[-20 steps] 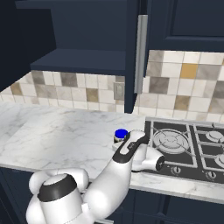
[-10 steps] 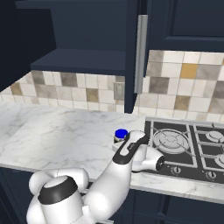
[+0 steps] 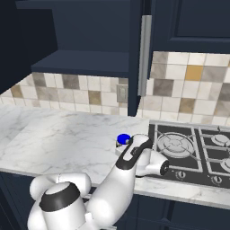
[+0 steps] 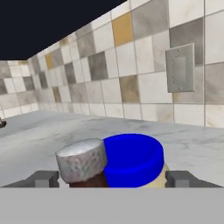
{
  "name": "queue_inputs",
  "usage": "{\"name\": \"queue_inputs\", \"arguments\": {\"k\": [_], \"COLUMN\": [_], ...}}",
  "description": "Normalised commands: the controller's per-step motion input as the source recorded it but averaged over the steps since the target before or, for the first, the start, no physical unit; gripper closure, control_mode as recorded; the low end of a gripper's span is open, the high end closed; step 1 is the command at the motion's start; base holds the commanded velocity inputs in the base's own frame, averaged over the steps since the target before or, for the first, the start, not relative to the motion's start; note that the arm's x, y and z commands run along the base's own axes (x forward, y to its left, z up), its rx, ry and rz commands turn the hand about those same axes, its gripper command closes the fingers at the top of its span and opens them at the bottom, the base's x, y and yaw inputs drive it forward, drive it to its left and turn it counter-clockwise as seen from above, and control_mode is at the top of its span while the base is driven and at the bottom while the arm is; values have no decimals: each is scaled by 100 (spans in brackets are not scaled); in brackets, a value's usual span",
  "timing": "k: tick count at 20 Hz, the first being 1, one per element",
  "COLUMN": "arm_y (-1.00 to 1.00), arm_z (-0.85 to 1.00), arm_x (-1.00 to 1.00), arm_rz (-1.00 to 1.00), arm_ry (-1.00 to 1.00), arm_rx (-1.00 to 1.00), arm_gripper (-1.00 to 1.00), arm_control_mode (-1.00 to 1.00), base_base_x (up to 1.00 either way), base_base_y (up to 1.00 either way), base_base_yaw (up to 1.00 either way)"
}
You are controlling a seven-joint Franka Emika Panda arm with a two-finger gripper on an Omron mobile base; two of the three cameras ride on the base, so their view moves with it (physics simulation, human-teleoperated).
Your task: Take 2 condiments from the cabinet and move them on the counter near the stove.Make sure the condiments are lined up with each other, next to each other.
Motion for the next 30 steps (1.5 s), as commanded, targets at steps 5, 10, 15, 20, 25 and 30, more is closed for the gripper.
{"name": "queue_inputs", "arguments": {"k": [5,10,15,20,25,30], "arm_y": [0,0,0,0,0,-1], "arm_z": [0,0,2,2,5,12], "arm_x": [-2,-6,0,0,0,7], "arm_rz": [0,0,0,0,0,0], "arm_ry": [-2,-6,-11,-13,-9,-2], "arm_rx": [0,0,0,1,4,7], "arm_gripper": [-100,-100,-100,-100,-100,-100], "arm_control_mode": [-100,-100,-100,-100,-100,-100], "base_base_x": [0,0,0,0,0,0], "base_base_y": [0,0,0,0,0,0], "base_base_yaw": [0,0,0,0,0,0]}}
